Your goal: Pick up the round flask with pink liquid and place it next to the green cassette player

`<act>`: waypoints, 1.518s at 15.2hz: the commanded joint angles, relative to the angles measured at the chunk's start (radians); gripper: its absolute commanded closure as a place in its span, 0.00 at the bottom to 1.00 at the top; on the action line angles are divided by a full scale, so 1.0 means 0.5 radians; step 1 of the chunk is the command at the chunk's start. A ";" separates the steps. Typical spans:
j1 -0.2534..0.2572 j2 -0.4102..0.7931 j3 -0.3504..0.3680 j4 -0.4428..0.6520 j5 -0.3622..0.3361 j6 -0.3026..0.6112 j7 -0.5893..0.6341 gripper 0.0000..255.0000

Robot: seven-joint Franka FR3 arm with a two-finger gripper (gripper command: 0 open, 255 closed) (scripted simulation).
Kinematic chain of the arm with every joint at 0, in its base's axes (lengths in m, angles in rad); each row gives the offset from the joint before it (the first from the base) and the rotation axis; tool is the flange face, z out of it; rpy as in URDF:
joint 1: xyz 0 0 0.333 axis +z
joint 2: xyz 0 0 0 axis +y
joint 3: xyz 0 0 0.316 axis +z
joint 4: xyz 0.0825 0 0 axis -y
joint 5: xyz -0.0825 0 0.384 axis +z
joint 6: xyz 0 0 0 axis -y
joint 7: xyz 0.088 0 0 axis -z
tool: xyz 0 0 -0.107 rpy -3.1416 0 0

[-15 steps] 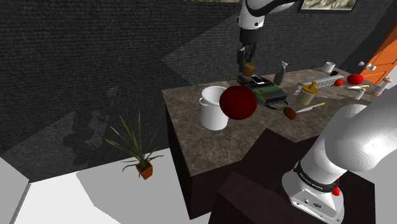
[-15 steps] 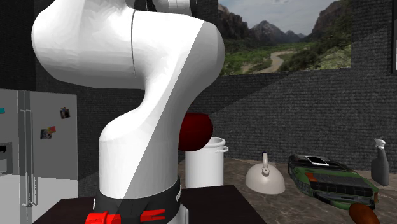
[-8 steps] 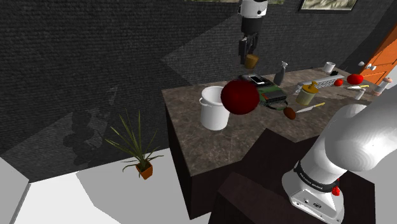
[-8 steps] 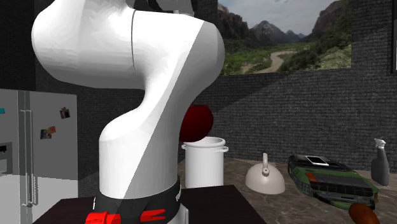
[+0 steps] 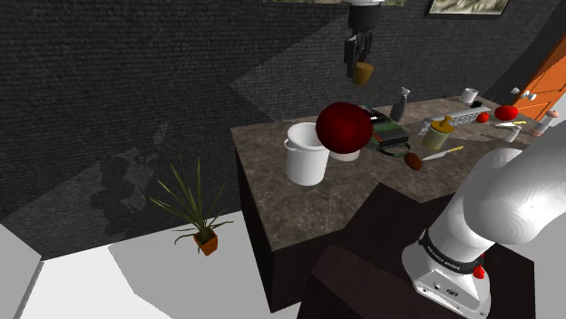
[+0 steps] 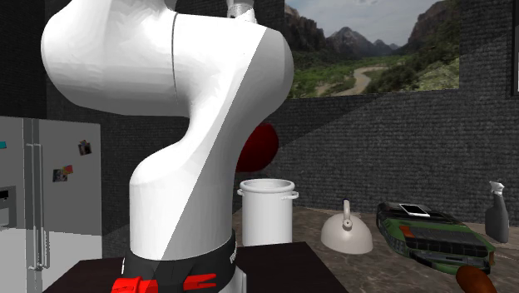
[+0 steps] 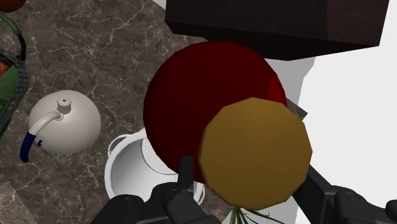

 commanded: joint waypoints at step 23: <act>-0.267 0.120 -0.520 -0.046 -0.160 0.263 -0.725 1.00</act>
